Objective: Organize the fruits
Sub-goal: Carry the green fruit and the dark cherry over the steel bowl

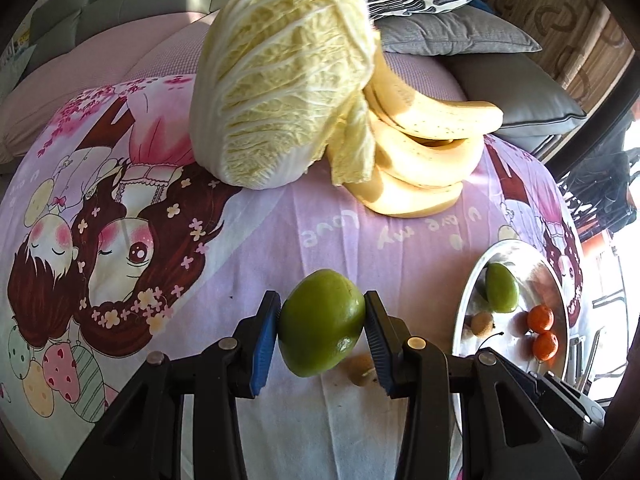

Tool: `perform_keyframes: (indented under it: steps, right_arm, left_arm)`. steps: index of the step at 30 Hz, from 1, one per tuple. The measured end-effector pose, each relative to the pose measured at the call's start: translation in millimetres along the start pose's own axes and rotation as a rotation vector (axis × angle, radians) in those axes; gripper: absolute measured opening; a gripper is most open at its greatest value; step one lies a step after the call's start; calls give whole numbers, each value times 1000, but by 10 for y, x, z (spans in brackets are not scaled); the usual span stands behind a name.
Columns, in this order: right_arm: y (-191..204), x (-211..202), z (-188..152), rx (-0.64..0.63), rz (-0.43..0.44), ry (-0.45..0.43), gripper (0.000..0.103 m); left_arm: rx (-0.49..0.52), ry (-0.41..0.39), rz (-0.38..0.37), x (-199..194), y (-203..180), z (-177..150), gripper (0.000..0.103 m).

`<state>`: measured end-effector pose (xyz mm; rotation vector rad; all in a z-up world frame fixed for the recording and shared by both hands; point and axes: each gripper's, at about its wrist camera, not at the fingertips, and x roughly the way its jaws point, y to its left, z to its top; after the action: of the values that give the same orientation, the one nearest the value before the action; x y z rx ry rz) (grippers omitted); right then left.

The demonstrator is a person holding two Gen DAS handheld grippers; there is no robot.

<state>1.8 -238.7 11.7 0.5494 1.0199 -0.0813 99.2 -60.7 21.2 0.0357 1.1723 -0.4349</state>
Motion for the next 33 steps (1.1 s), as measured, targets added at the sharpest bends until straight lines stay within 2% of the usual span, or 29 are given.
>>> perform_keyframes:
  steps: [15, 32, 33]
  right_arm:
    - [-520, -270, -29, 94, -104, -45, 30]
    - [-1075, -554, -13, 214, -137, -109, 30]
    - [-1098, -565, -12, 220, -139, -112, 30]
  left_arm:
    - [112, -1, -37, -7, -485, -58, 44]
    - [276, 12, -71, 40, -1155, -171, 44]
    - [309, 9, -74, 51, -1173, -173, 44]
